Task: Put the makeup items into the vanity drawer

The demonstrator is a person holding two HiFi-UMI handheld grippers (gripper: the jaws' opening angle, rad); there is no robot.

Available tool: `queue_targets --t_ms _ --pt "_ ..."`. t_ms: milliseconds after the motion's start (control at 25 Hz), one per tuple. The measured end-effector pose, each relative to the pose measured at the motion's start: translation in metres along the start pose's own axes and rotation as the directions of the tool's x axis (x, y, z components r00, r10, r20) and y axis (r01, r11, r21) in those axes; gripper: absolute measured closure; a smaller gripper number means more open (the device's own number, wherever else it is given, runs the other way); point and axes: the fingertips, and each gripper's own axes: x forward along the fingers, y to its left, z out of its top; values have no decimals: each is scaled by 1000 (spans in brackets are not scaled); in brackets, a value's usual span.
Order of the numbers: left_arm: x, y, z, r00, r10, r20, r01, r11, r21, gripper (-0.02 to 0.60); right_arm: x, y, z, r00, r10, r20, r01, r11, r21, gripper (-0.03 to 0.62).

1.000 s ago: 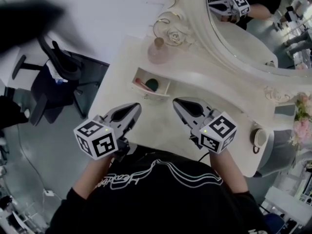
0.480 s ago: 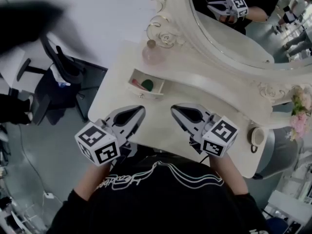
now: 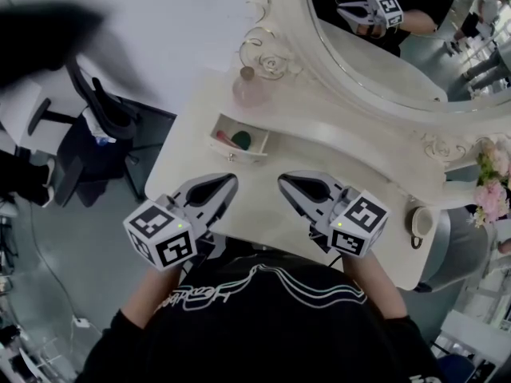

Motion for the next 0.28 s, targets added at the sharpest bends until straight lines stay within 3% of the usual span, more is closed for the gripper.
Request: queue_targets --t_ms 280 --pt "2 3 -2 1000 -10 -11 10 1000 -1 560 1 -3 -1 1000 -12 -2 12 1000 6 569"
